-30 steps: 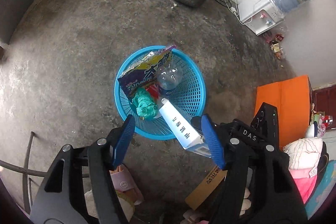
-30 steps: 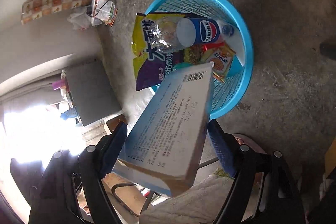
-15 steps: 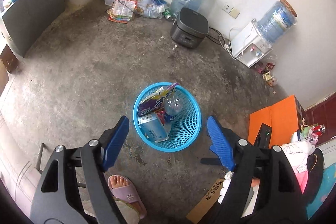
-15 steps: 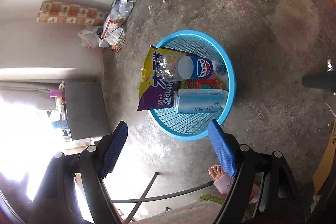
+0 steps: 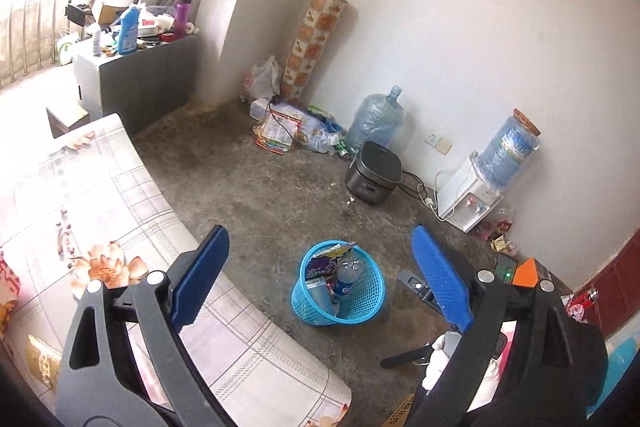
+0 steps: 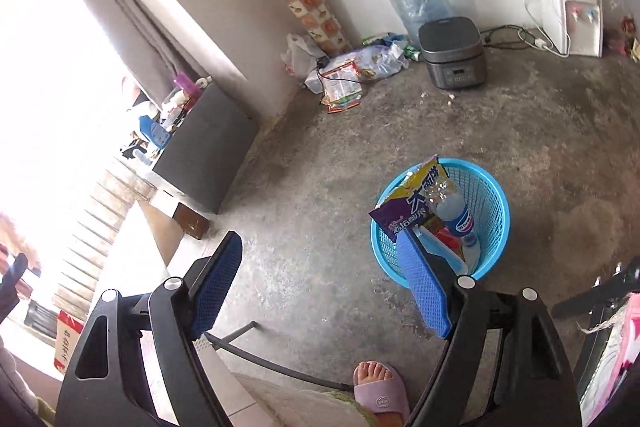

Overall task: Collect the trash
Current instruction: 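Move both tools back to the table pile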

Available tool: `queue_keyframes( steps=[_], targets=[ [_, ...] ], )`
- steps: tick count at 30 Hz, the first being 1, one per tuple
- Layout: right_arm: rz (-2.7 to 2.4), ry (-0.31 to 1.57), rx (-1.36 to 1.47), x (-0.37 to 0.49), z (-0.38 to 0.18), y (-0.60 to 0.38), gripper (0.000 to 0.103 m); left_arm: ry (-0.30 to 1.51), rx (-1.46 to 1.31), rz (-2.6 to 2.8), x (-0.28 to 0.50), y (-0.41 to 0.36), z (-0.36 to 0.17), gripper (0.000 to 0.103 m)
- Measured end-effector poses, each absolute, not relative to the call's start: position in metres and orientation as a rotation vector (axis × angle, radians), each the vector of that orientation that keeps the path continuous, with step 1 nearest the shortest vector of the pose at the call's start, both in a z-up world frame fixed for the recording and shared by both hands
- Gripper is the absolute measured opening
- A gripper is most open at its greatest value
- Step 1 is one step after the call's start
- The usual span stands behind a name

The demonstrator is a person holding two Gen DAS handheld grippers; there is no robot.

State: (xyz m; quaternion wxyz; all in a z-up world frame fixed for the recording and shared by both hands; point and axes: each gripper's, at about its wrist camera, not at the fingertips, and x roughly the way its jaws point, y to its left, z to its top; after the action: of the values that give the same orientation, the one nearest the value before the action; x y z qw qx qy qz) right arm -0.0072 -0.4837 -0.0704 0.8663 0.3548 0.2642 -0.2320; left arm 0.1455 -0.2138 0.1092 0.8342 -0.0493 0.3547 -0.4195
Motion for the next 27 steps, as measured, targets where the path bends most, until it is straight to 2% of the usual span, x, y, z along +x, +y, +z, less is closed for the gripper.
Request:
queue_keyframes(
  steps=[5, 16, 22, 27],
  targets=[
    [-0.381, 0.557, 0.638, -0.003, -0.04, -0.443, 0.083, 0.666, -0.148, -0.782, 0.131, -0.126, 0.12, 0.088],
    [0.007, 0.672, 0.595, 0.03, -0.017, -0.347, 0.083, 0.679, -0.275, -0.505, 0.087, 0.041, 0.092, 0.088],
    [0.159, 0.764, 0.594, 0.052, -0.024, -0.292, 0.083, 0.713, -0.324, -0.441, 0.078, 0.076, 0.065, 0.088],
    [0.216, 0.826, 0.597, 0.065, -0.032, -0.266, 0.083, 0.73, -0.3, -0.468, 0.077, 0.067, 0.051, 0.088]
  ],
)
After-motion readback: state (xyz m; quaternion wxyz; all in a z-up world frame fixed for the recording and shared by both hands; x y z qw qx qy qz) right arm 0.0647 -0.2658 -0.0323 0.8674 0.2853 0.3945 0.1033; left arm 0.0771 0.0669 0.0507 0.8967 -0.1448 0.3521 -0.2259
